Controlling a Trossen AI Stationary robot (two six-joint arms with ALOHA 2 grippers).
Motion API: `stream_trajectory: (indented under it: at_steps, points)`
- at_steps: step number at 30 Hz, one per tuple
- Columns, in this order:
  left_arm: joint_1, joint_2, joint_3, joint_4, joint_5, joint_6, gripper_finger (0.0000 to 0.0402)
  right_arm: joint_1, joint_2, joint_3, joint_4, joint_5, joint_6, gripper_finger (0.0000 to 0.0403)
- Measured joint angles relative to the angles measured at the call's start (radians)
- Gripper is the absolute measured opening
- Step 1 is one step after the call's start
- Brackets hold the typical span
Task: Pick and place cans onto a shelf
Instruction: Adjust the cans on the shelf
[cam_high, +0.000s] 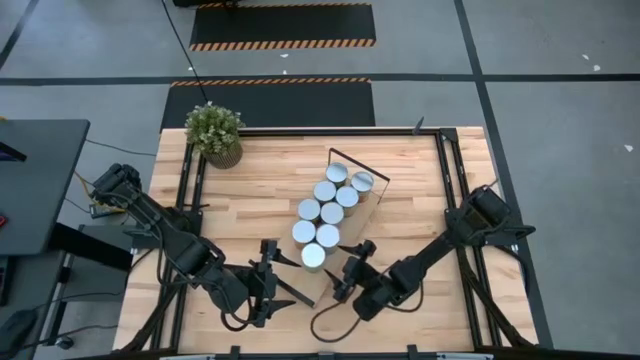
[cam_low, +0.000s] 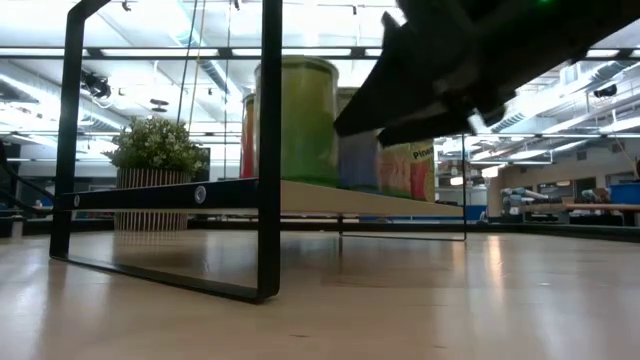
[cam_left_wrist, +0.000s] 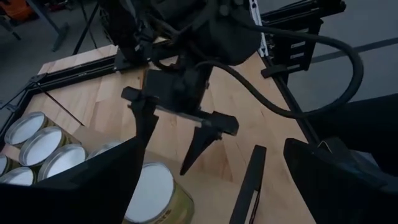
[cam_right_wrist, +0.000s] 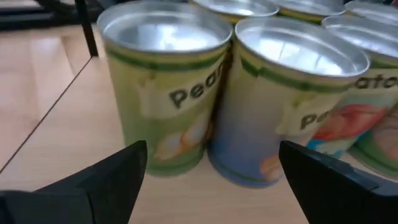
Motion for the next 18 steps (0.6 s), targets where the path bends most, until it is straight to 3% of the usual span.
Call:
stream_trajectory:
  at_steps: [7, 14, 18]
  points:
    - [-0.002, 0.000, 0.000, -0.016, -0.001, -0.004, 0.0392, 0.026, -0.028, 0.000, -0.009, -0.060, -0.086, 0.0373]
    - [-0.002, 0.000, 0.000, -0.083, 0.003, -0.038, 0.0392, 0.052, -0.112, 0.000, -0.146, -0.072, -0.094, 0.0373]
    - [0.002, 0.000, 0.000, -0.131, -0.086, -0.058, 0.0392, 0.065, -0.186, 0.000, -0.211, -0.103, -0.119, 0.0373]
